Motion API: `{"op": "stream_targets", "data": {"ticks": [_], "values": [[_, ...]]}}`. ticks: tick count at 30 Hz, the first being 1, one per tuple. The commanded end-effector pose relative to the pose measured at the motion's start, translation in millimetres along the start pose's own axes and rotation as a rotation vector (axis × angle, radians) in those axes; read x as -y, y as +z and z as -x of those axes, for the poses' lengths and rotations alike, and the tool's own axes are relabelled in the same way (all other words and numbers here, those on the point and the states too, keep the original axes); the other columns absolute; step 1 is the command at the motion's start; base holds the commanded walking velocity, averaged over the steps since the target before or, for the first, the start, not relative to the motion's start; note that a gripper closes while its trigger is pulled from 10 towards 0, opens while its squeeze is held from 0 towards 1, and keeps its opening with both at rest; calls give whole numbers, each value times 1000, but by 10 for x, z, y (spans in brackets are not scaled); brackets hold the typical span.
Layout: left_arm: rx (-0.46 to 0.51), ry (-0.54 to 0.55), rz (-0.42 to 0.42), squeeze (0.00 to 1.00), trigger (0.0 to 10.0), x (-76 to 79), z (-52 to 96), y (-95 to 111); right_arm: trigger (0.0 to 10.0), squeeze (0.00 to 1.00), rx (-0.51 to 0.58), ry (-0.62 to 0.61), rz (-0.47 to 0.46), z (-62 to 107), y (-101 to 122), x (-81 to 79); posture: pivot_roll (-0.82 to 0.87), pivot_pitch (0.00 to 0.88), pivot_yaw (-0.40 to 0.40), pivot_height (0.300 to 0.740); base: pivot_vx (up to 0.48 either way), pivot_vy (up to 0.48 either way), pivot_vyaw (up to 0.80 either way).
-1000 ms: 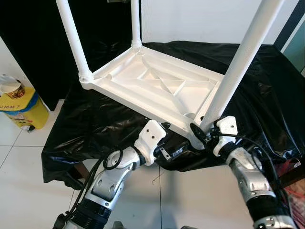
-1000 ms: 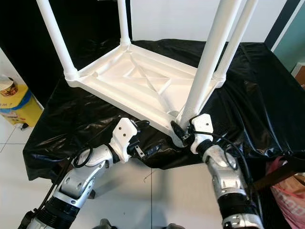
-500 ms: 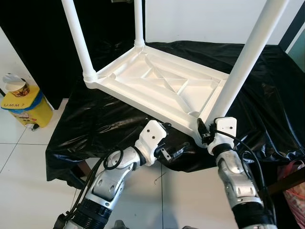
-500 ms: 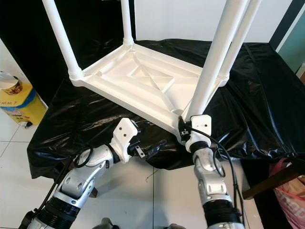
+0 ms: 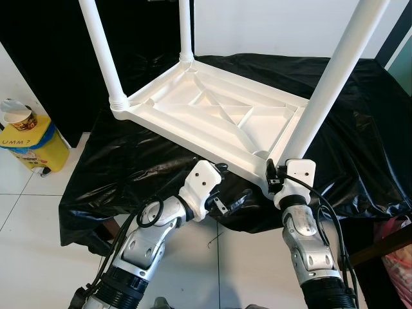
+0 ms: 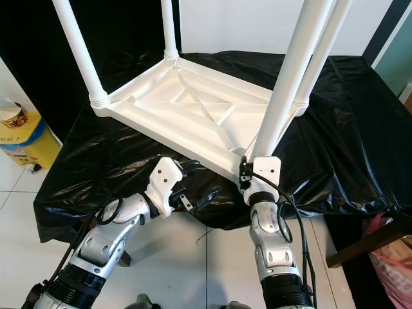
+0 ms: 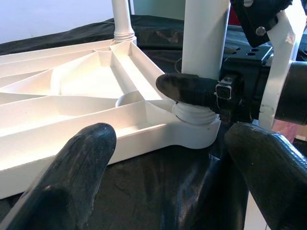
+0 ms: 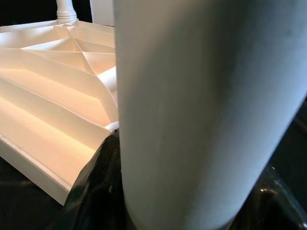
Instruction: Building children table
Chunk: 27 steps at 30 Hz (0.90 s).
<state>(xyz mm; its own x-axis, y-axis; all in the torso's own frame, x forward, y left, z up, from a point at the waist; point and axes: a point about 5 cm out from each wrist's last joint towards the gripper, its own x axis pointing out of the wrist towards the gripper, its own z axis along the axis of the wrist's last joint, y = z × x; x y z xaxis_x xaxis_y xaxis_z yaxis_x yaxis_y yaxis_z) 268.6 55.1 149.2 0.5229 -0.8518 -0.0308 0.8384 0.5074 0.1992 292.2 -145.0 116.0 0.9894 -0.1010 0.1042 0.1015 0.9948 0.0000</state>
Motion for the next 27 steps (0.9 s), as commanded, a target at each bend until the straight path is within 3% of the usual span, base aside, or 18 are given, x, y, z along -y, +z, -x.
{"op": "stream_targets", "data": {"ticks": [1, 2, 3, 4, 6, 13, 19, 20, 21, 27], "values": [[-8, -6, -12, 0, 10000, -12, -7, -12, 10000, 0, -57, -33, 46, 64, -122, 47, -8, 36, -29, 740, 0, 0, 0], [-8, -9, -14, 0, 10000, -12, -10, -11, 10000, 0, -52, -34, 47, 65, -114, 45, -8, 36, -29, 740, 0, 0, 0], [-7, -12, -16, 0, 10000, -15, -15, -8, 10000, 212, -44, -32, 46, 65, -104, 41, -11, 33, -27, 740, 0, 0, 0], [-7, -13, -17, 0, 10000, -18, -19, -7, 10000, 992, -40, -30, 46, 64, -98, 38, -12, 33, -26, 740, 0, 0, 0], [-6, -14, -18, 0, 10000, -23, -24, -3, 10000, 1000, -32, -25, 48, 63, -90, 36, -15, 32, -24, 740, 0, 0, 0], [2, -16, -25, 0, 10000, -30, -31, 8, 10000, 1000, 1, 40, 34, 72, -49, 26, -18, 33, -24, 740, 0, 0, 0], [23, -7, -32, 0, 10000, -33, -49, 48, 10000, 1000, 31, 198, 44, 77, -19, 138, -25, 43, -32, 740, 0, 0, 0], [24, -7, -32, 0, 10000, -31, -47, 50, 10000, 725, 31, 240, 51, 76, -16, 160, -27, 46, -32, 740, 0, 0, 0], [24, -7, -33, 0, 10000, -29, -44, 50, 10000, 0, 31, 283, 60, 70, -11, 186, -30, 54, -30, 740, 0, 0, 0], [19, -8, -34, 0, 10000, -25, -30, 39, 10000, 0, 27, 395, 112, 19, 14, 282, -31, 65, -29, 740, 0, 0, 0]]}}
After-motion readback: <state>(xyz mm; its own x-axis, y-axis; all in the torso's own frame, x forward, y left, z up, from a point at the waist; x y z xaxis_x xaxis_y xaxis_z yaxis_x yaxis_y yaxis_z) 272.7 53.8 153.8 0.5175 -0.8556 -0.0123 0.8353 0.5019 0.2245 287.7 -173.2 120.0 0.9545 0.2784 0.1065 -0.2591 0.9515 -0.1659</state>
